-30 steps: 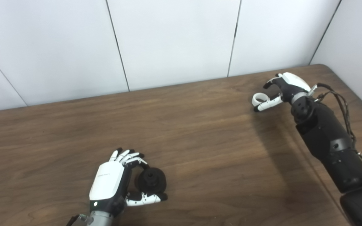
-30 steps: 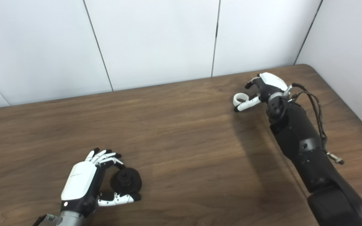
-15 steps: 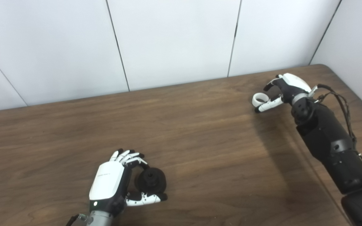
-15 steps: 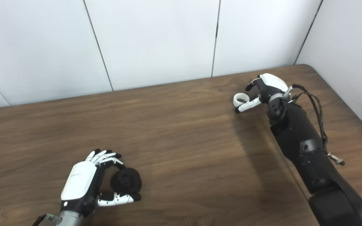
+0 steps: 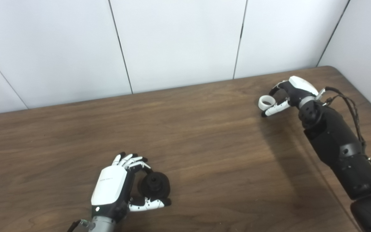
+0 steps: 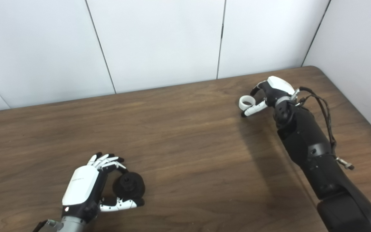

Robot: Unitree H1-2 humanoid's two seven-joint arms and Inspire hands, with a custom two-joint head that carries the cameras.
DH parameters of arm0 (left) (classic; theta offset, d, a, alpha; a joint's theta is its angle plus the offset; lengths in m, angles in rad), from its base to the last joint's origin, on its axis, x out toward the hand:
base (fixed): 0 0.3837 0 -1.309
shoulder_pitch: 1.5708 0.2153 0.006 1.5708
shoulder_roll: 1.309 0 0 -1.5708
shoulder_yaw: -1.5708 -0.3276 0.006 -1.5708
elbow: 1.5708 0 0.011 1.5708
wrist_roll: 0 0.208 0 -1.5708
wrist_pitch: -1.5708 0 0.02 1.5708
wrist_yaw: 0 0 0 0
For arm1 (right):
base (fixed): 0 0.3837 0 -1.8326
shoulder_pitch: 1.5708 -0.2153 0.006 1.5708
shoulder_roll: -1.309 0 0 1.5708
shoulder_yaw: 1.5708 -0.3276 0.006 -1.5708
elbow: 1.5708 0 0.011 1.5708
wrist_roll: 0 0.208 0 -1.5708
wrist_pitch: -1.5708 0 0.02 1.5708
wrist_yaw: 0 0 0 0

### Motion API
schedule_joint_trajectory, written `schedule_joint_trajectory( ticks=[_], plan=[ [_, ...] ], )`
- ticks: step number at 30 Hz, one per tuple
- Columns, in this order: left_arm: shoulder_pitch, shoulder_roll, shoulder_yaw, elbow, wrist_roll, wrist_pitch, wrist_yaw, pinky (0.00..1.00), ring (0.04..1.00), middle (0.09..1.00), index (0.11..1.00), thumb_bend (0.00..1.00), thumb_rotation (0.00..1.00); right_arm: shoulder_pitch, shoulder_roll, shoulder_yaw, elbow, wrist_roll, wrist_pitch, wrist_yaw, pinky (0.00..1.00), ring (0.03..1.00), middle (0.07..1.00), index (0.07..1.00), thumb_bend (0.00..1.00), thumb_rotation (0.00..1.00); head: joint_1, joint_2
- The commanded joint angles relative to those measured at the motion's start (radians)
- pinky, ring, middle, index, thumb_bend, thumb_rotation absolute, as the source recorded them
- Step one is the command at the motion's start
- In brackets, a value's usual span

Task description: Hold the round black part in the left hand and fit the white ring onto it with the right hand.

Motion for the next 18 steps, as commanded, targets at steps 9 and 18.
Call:
schedule_joint_trajectory(
  ticks=[9,18],
  plan=[
    [-0.012,0.009,0.003,-0.024,0.023,0.005,-0.003,0.97,0.874,0.783,0.484,0.52,0.05,-0.035,-0.039,0.028,-0.024,0.005,-0.03,-0.059,1.0,0.995,0.878,0.67,0.85,0.28,0.009,0.008],
    [-0.01,0.005,0.002,-0.029,0.028,0.008,-0.002,0.97,0.877,0.784,0.484,0.52,0.05,-0.033,-0.044,0.043,-0.024,0.009,-0.04,-0.074,1.0,0.952,0.85,0.657,0.85,0.27,0.02,0.009]
  ],
)
